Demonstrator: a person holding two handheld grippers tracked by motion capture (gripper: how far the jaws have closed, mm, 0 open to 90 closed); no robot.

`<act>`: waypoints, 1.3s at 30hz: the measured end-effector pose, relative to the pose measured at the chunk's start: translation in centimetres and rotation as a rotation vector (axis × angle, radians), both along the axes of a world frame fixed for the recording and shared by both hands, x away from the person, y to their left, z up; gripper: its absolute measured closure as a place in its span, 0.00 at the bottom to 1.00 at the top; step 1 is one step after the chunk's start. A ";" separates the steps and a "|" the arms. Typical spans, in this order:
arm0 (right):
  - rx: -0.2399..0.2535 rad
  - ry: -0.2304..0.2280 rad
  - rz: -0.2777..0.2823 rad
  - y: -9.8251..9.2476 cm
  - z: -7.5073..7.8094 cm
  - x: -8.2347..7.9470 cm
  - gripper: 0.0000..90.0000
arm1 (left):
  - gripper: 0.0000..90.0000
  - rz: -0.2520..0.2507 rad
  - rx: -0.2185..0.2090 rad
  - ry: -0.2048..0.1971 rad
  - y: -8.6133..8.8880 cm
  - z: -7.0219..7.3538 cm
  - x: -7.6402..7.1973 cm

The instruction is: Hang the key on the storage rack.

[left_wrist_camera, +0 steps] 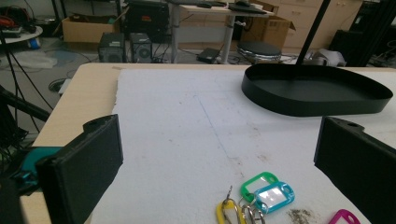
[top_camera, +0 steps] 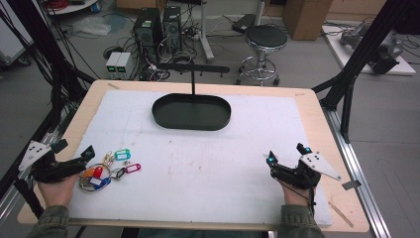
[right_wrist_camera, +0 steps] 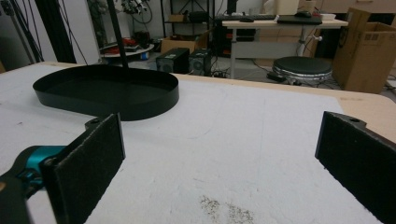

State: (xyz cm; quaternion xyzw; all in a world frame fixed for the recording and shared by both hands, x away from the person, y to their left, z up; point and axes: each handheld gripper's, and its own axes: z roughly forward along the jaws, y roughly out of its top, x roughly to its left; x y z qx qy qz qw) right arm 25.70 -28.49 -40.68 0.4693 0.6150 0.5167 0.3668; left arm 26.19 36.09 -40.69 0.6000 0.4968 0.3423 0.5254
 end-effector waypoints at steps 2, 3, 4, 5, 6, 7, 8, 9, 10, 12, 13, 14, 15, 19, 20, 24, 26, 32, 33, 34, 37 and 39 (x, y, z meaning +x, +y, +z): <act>-0.005 -0.004 0.001 -0.1 0.0 0.1 0.00 | 0.02 -0.001 0.001 0.001 0.0 0.0 0.0; 0.002 0.005 0.000 0.0 0.0 0.1 0.00 | 0.02 -0.001 0.001 0.003 0.0 0.0 0.0; -0.002 0.001 0.002 -0.1 0.0 0.1 0.00 | 0.02 -0.001 0.001 0.003 0.0 0.0 0.0; 0.003 0.002 0.004 -0.1 0.0 0.0 0.00 | 0.02 -0.001 -0.001 0.002 0.0 0.0 0.0; 0.003 0.001 0.004 -0.1 0.0 0.0 0.00 | 0.02 -0.001 -0.001 0.002 0.0 0.0 0.0; 0.004 0.000 0.006 -0.1 0.0 0.0 0.00 | 0.02 -0.005 0.001 0.005 0.0 0.0 0.0; -0.001 0.002 0.007 -0.2 0.0 0.1 0.00 | 0.02 -0.007 0.004 0.008 0.0 0.0 0.0; 0.004 0.008 0.009 -0.1 -0.1 0.1 0.00 | 0.02 -0.010 0.002 0.011 0.0 0.0 0.1; 0.004 0.010 0.013 -0.1 -0.1 0.1 0.00 | 0.02 -0.011 0.003 0.012 0.0 -0.1 0.1; 0.004 0.015 0.015 0.0 -0.1 0.1 0.00 | 0.02 -0.014 0.003 0.013 -0.1 -0.1 0.1; -0.002 0.010 0.012 0.0 -0.1 0.2 0.00 | 0.02 -0.021 0.004 0.018 -0.1 0.0 0.1; -0.004 0.013 0.009 0.0 -0.1 0.2 0.00 | 0.02 -0.030 0.002 0.029 -0.2 0.0 0.1; -0.006 0.014 0.009 0.0 -0.1 0.2 0.00 | 0.02 -0.035 0.006 0.033 -0.3 0.1 0.1; -0.007 0.008 0.007 -0.1 -0.1 0.2 0.00 | 0.02 -0.059 0.019 0.044 -0.7 0.3 0.2; -0.008 0.008 0.008 -0.1 -0.1 0.2 0.00 | 0.02 -0.059 0.019 0.044 -0.7 0.3 0.2; -0.004 0.014 0.012 0.0 -0.1 0.2 0.00 | 0.02 -0.108 0.062 0.060 -1.8 0.6 0.3; -0.001 0.014 0.018 0.0 -0.1 0.2 0.00 | 0.02 -0.123 0.071 0.069 -2.1 0.6 0.4; -0.007 0.012 0.027 0.0 -0.1 0.2 0.00 | 0.02 -0.155 0.074 0.101 -2.4 0.6 0.3; -0.001 0.018 0.027 0.1 -0.1 0.1 0.00 | 0.02 -0.160 0.076 0.108 -2.4 0.6 0.3; -0.003 0.019 0.028 0.1 -0.1 0.1 0.00 | 0.02 -0.174 0.090 0.123 -2.6 0.6 0.2; -0.003 0.019 0.028 0.1 -0.1 0.2 0.00 | 0.02 -0.186 0.110 0.144 -2.8 0.6 0.1; -0.009 0.016 0.029 0.1 -0.2 0.2 0.00 | 0.02 -0.204 0.141 0.172 -3.3 0.4 0.2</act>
